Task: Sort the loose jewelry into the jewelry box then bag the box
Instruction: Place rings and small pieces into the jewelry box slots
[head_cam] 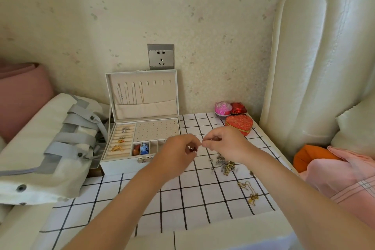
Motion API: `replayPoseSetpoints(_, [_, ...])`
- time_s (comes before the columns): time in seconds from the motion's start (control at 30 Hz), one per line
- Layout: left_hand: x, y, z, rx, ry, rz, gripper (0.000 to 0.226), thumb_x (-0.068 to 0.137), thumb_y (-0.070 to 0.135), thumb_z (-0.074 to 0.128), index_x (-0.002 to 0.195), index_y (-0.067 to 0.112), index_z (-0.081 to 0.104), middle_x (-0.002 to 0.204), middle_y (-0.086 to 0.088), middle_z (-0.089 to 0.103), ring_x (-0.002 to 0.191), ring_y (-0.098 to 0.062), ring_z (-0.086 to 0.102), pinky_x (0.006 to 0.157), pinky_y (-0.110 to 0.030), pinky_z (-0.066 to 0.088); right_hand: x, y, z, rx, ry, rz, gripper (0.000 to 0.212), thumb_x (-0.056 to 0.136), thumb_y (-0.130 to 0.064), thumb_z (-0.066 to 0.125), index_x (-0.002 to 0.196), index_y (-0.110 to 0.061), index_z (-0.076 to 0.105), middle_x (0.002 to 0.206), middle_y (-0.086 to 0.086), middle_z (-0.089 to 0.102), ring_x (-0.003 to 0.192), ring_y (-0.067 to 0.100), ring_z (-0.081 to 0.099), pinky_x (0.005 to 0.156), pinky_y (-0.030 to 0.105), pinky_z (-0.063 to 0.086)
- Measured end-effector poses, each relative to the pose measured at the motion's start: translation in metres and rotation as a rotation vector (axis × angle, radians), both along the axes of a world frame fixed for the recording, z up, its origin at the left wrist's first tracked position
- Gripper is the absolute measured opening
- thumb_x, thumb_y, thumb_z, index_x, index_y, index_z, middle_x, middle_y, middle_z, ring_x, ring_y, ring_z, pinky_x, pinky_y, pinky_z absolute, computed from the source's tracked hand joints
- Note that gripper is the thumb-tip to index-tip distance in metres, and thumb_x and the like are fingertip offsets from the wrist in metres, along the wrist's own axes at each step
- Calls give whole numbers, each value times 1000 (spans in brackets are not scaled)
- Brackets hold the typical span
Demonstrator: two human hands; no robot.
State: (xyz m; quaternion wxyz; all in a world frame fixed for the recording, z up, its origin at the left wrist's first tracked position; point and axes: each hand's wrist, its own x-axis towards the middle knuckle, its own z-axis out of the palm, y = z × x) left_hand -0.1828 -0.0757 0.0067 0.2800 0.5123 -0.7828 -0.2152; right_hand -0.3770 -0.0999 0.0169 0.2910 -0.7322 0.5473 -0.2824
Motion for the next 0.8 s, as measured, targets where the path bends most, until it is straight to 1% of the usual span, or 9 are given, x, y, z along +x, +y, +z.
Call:
replayPoseSetpoints(0.07, [14, -4, 6, 15, 68, 54, 22, 89, 14, 69, 103, 30, 69, 95, 13, 68, 85, -2, 62, 82, -17, 51, 10, -4, 6, 16, -67, 4, 7, 91, -26, 72, 87, -22, 75, 59, -18, 64, 45, -6, 54, 45, 9, 38])
replayPoseSetpoints(0.13, [31, -8, 11, 27, 102, 98, 18, 89, 16, 70, 100, 30, 71, 93, 15, 69, 83, 1, 62, 78, -12, 49, 22, -10, 12, 14, -95, -9, 15, 94, -26, 68, 94, -14, 78, 66, -13, 66, 40, -5, 51, 41, 9, 36])
replayPoseSetpoints(0.23, [59, -14, 18, 9, 107, 185, 18, 89, 18, 71, 91, 36, 70, 92, 20, 69, 82, 3, 63, 74, -9, 44, 48, -22, 16, -19, -50, 10, 23, 98, -28, 61, 101, -12, 78, 85, -1, 70, 58, -3, 61, 54, 10, 43])
replayPoseSetpoints(0.3, [78, -19, 20, 9, 120, 231, 17, 90, 18, 70, 92, 34, 71, 93, 20, 69, 84, 4, 62, 73, -3, 41, 68, -30, 16, -19, -26, 37, 21, 99, -26, 59, 106, -17, 77, 89, -10, 70, 75, 0, 62, 69, 17, 44])
replayPoseSetpoints(0.37, [96, -23, 21, 30, 164, 274, 15, 91, 16, 69, 94, 29, 73, 91, 19, 69, 84, 6, 61, 72, 0, 41, 89, -38, 14, -37, -12, 63, 19, 99, -23, 59, 111, -25, 74, 89, -22, 63, 84, -6, 58, 74, 15, 41])
replayPoseSetpoints(0.53, [130, -28, 18, 33, 291, 361, 11, 89, 18, 70, 93, 28, 75, 85, 17, 70, 79, 6, 63, 74, -8, 46, 137, -53, 5, -77, 19, 38, 17, 91, -29, 71, 107, -26, 74, 86, -20, 62, 84, -4, 58, 75, 15, 42])
replayPoseSetpoints(0.63, [139, -29, 20, 54, 424, 372, 8, 89, 22, 70, 92, 28, 75, 79, 9, 72, 71, -1, 66, 65, -11, 48, 156, -61, -2, -59, 29, 41, 8, 88, -27, 73, 96, -27, 77, 88, -15, 70, 85, 0, 64, 82, 23, 52])
replayPoseSetpoints(0.7, [145, -30, 22, 80, 459, 384, 7, 90, 25, 69, 91, 29, 74, 80, 6, 74, 73, -6, 67, 67, -20, 52, 165, -66, -7, -49, 66, 34, 5, 87, -26, 73, 89, -28, 77, 90, -14, 72, 87, 3, 66, 84, 29, 57])
replayPoseSetpoints(0.8, [153, -29, 22, 143, 513, 388, 9, 92, 25, 66, 88, 28, 74, 81, 9, 74, 69, -6, 66, 69, -23, 52, 172, -73, -12, -38, 104, 25, 5, 85, -28, 74, 83, -30, 76, 88, -15, 72, 87, 3, 65, 85, 35, 58])
